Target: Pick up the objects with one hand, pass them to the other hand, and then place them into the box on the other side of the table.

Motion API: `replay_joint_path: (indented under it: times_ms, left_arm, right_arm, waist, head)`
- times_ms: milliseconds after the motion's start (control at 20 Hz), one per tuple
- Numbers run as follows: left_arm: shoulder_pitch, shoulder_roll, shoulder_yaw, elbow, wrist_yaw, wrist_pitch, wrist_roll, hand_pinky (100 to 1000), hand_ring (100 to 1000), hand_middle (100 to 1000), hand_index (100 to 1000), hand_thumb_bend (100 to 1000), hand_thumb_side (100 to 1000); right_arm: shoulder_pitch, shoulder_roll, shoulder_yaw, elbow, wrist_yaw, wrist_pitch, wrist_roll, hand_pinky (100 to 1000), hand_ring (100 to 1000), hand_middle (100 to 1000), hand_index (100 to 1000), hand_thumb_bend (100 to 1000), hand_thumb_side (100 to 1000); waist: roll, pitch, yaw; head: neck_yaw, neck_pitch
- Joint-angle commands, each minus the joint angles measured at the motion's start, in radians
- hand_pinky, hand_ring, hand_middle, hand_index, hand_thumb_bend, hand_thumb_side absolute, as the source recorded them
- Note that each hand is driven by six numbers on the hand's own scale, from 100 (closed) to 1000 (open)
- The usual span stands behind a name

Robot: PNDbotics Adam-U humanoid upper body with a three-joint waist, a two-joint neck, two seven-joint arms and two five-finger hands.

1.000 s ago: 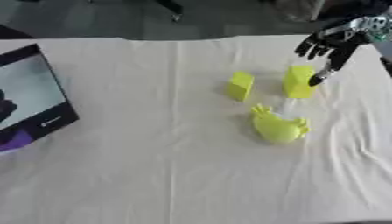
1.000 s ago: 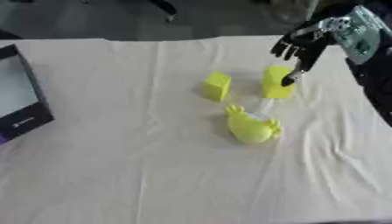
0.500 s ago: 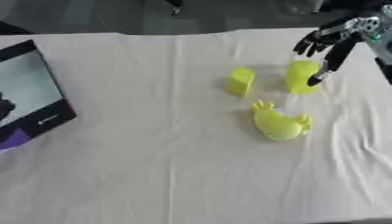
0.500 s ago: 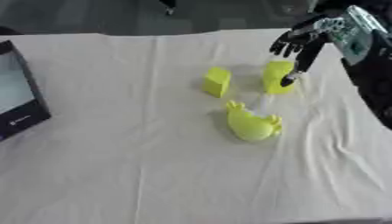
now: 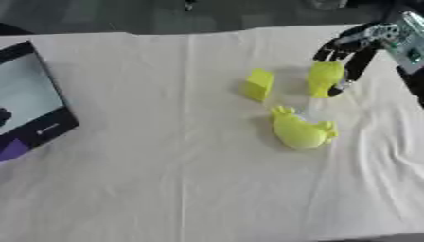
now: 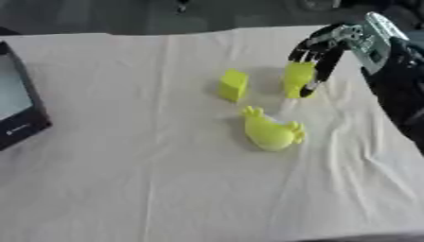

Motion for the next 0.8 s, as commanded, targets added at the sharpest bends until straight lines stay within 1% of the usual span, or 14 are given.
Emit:
replay_joint_path:
  times_ms: [50, 350, 800]
  left_arm:
    - [-0.004, 0.006, 0.006, -0.01, -0.006, 0.002, 0.003, 869, 674, 567, 690, 580, 598]
    - [-0.004, 0.004, 0.006, -0.01, -0.006, 0.002, 0.004, 870, 673, 567, 690, 580, 598]
    - [-0.006, 0.003, 0.004, -0.012, -0.008, 0.003, 0.004, 871, 673, 566, 690, 578, 599]
  right_arm:
    - [-0.015, -0.018, -0.017, 0.002, 0.015, 0.003, -0.014, 970, 898, 894, 938, 599, 167]
    - [-0.015, -0.015, -0.024, 0.016, 0.033, 0.008, -0.024, 968, 892, 887, 932, 583, 165]
    - [-0.017, -0.015, -0.027, 0.022, 0.04, 0.012, -0.041, 967, 882, 865, 918, 541, 118]
  waist:
    - [0.015, 0.005, 0.002]
    - [0.017, 0.009, 0.004]
    - [0.021, 0.016, 0.005]
  head:
    - [-0.006, -0.001]
    - [-0.007, -0.001]
    - [-0.008, -0.001]
